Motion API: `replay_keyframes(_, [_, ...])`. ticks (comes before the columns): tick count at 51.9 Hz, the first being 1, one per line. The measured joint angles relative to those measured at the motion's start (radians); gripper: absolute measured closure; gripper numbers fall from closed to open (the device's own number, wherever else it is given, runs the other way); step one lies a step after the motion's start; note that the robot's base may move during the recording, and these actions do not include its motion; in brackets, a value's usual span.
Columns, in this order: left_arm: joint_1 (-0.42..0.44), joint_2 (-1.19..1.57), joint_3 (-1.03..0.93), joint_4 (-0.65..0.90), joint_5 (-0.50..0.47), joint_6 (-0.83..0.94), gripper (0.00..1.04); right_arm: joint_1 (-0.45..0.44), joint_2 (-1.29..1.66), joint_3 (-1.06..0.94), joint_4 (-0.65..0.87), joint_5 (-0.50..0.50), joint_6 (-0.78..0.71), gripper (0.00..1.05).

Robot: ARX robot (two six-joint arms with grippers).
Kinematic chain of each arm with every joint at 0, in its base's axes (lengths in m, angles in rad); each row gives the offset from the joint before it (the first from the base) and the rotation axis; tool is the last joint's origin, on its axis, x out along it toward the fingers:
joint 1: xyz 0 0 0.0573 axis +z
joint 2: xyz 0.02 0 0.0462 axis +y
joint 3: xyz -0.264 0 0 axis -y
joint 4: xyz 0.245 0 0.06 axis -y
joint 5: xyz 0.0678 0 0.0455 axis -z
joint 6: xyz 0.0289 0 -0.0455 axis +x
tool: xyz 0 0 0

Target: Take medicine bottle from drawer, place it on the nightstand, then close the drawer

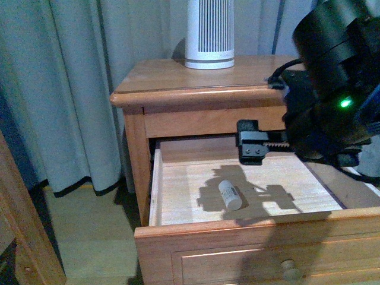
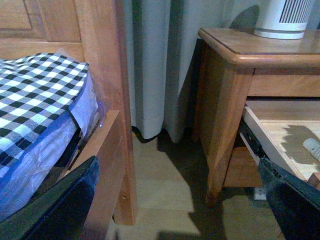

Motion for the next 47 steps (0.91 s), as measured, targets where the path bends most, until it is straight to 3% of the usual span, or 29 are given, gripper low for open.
replay_keyframes(47, [0.0, 0.0, 0.0, 0.0, 0.0, 0.0, 0.07, 0.072, 0.372, 0.215, 0.103, 0.042, 0.002, 0.1])
